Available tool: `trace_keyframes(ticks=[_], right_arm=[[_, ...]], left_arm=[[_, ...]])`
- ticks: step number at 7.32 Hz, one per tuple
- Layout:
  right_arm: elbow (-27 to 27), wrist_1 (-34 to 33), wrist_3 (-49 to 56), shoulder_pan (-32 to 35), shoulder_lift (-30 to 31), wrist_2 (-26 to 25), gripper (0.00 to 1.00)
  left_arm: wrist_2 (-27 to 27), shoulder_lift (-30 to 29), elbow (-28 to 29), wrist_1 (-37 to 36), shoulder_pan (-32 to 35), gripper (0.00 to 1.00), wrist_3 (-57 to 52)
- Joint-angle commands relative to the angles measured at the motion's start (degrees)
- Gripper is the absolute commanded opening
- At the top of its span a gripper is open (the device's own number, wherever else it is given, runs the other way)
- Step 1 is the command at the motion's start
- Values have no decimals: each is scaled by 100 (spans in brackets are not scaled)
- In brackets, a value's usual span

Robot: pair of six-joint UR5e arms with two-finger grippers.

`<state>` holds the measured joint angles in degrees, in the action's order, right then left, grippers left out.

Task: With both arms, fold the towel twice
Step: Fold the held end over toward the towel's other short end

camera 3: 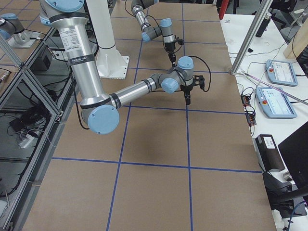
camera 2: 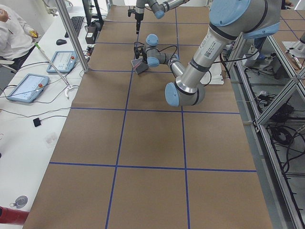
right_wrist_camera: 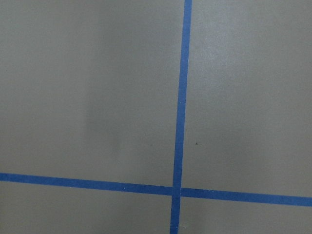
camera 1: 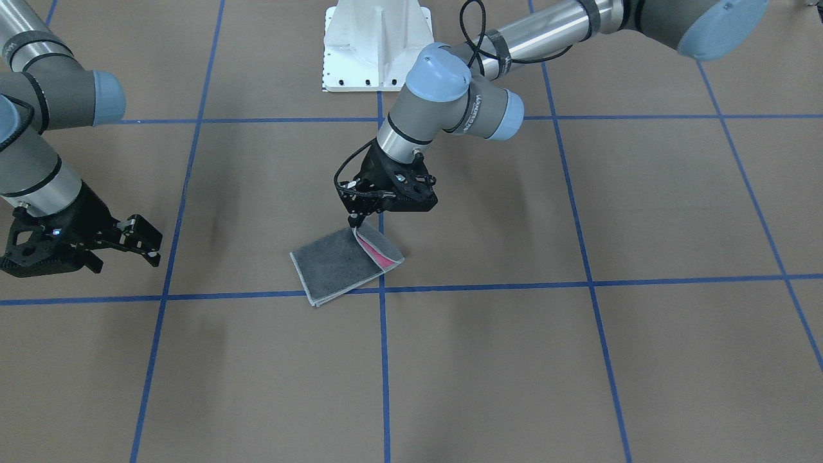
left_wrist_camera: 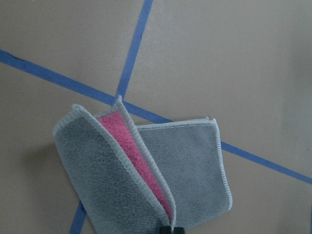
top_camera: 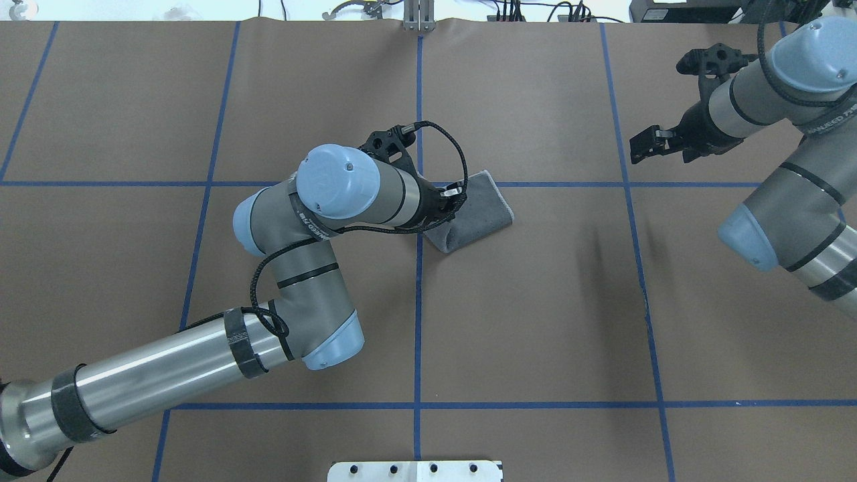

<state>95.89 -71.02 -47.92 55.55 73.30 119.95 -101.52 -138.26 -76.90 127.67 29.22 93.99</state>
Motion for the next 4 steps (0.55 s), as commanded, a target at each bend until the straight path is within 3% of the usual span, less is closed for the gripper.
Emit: trace_keyframes(ticks=[1, 4], right_arm=[[-9, 0, -7, 9, 9, -7, 98], [-18, 0, -7, 18, 18, -7, 98]], left_arm=[[18, -350, 359, -5, -13, 0, -239], [70, -895, 956, 4, -22, 0, -258]])
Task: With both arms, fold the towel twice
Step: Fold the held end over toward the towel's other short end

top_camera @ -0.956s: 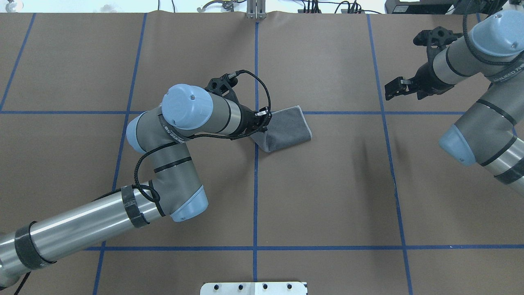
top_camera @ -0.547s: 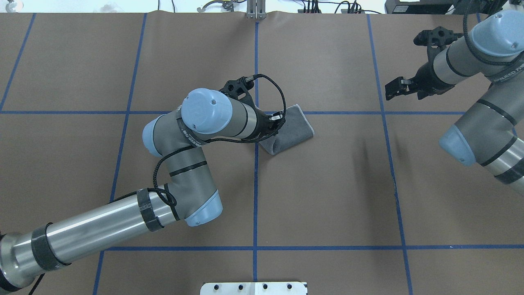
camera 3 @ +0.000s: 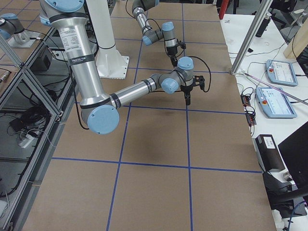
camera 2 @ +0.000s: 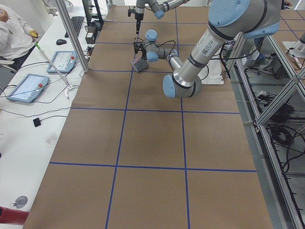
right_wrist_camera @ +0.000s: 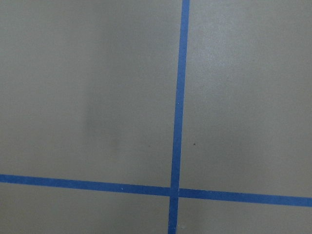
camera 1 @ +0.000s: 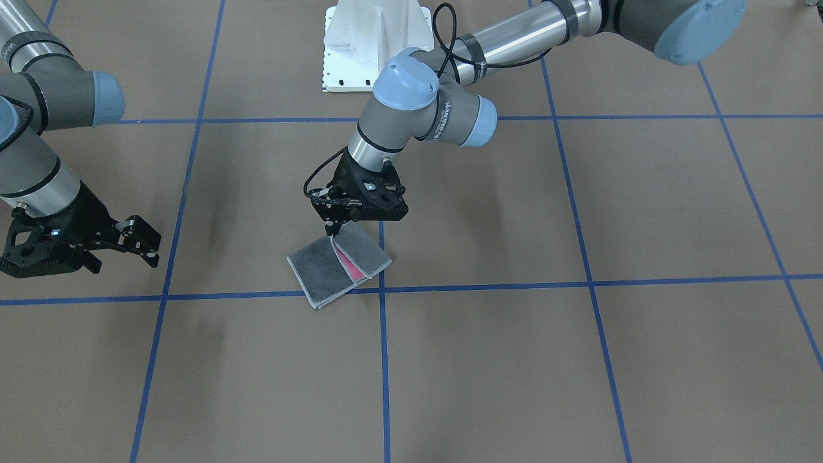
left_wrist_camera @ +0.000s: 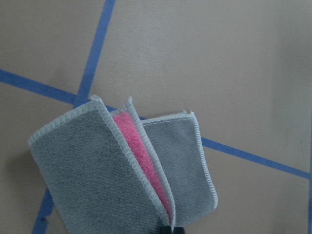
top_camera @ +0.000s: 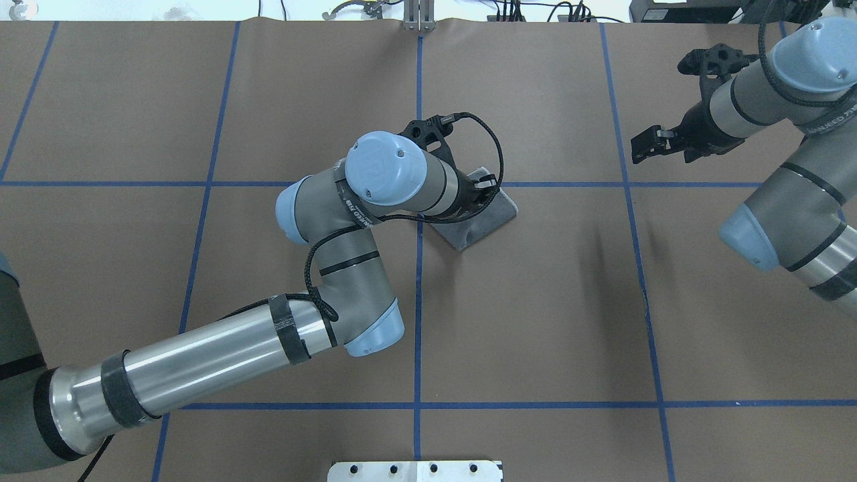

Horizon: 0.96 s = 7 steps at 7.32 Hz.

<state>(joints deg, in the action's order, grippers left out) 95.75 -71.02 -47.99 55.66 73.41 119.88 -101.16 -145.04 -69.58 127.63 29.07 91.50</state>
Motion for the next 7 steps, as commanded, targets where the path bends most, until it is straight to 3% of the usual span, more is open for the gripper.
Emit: trace_keyframes(ticks=[1, 7], right_arm=[[-4, 0, 0, 15, 7, 0, 98], [14, 0, 0, 15, 42, -18, 98]], left_arm=[[104, -366, 408, 7, -15, 0, -1], [316, -823, 1059, 16, -50, 0, -1]])
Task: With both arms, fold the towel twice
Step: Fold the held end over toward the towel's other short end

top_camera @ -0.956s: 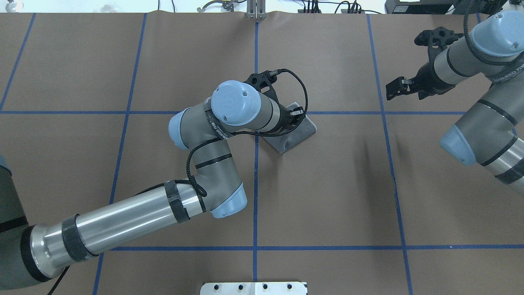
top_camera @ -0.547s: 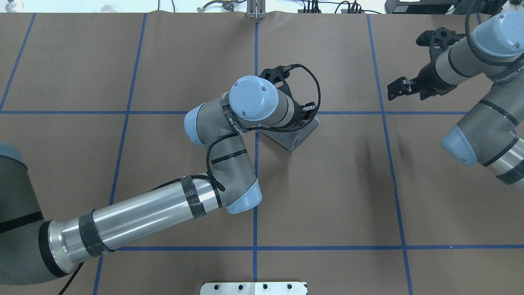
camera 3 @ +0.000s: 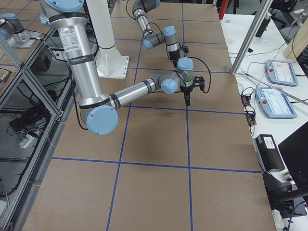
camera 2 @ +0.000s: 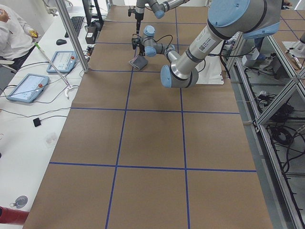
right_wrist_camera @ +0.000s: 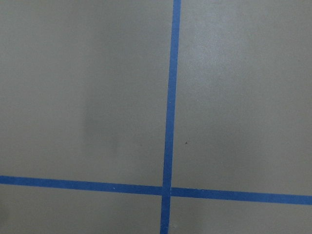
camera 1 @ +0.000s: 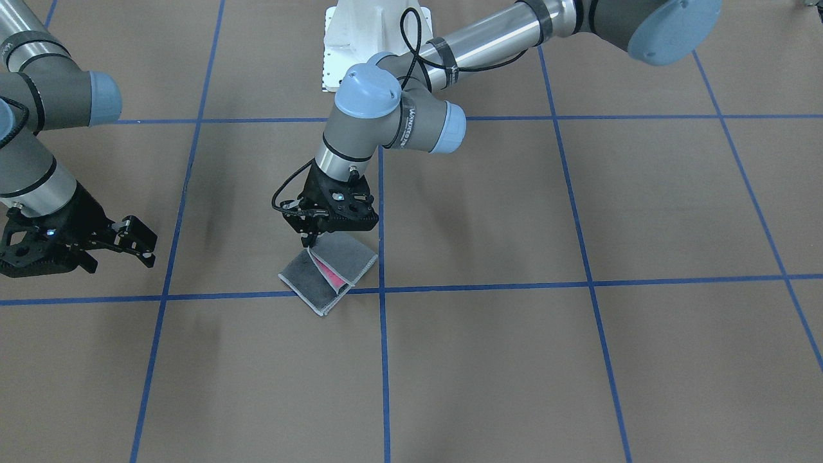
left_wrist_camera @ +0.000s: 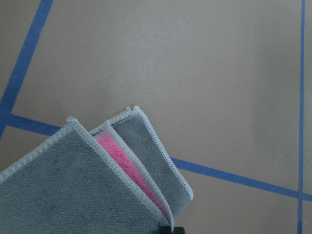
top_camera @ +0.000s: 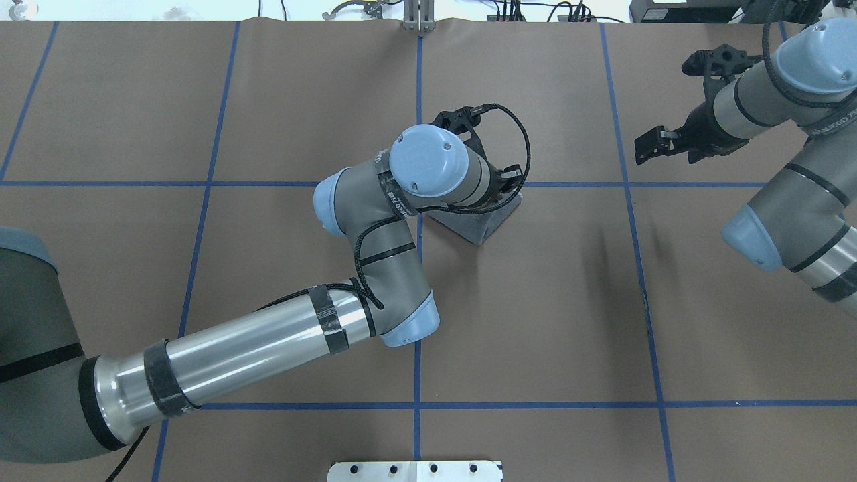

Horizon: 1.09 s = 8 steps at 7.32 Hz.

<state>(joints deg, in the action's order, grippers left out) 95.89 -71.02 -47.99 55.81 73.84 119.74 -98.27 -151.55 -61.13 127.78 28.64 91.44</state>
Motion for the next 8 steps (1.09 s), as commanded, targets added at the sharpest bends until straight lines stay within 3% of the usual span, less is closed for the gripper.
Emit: trace_keyframes(ticks=[1, 8], right_arm=[[-9, 0, 0, 0, -1, -3, 98], [0, 9, 0, 9, -2, -3, 98]], left_arm=[[27, -208, 259, 1, -8, 0, 5], [422, -480, 741, 10, -87, 0, -206]])
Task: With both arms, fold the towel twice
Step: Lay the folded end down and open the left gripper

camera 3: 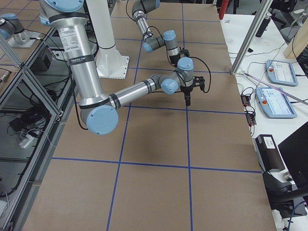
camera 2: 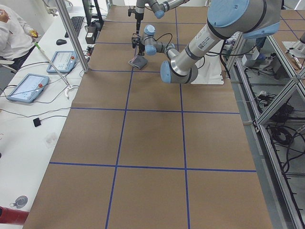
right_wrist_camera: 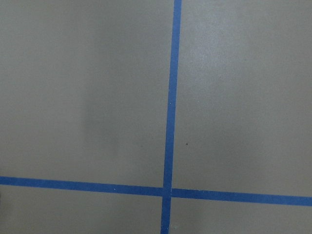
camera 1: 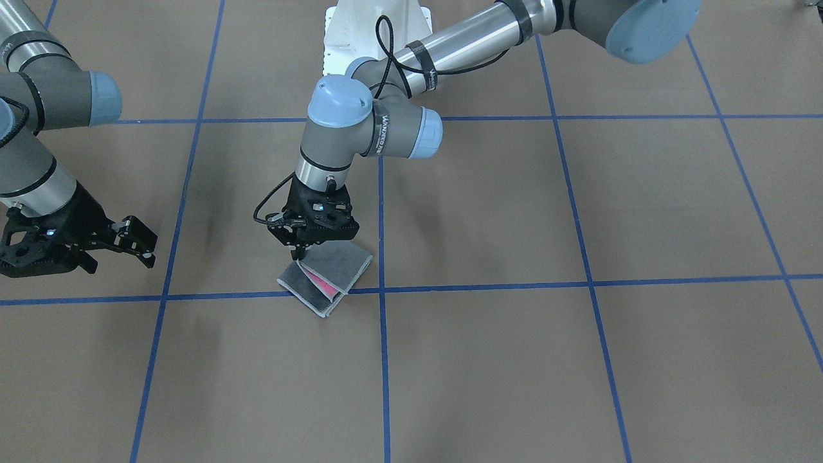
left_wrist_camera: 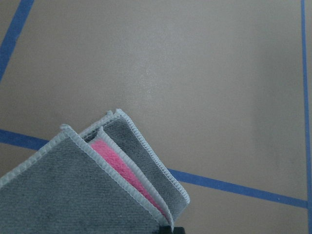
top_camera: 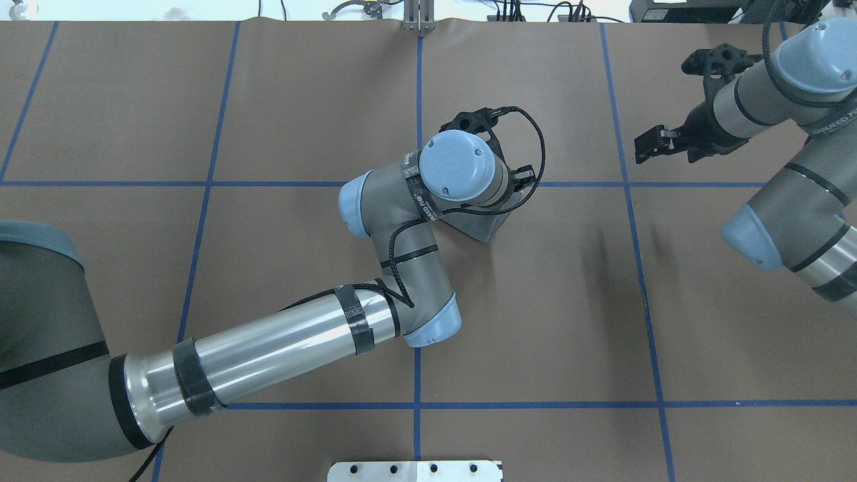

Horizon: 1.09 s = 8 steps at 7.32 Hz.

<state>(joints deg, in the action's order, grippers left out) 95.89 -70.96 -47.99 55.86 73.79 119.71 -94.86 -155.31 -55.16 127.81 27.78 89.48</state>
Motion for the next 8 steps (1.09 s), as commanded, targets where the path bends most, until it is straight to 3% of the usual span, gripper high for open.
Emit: trace_keyframes(ticks=[1, 8], right_arm=[[0, -5, 0, -5, -5, 0, 98], [-17, 3, 0, -5, 4, -9, 98]], left_arm=[[91, -192, 250, 7, -1, 0, -79], [302, -395, 629, 33, -97, 0, -475]])
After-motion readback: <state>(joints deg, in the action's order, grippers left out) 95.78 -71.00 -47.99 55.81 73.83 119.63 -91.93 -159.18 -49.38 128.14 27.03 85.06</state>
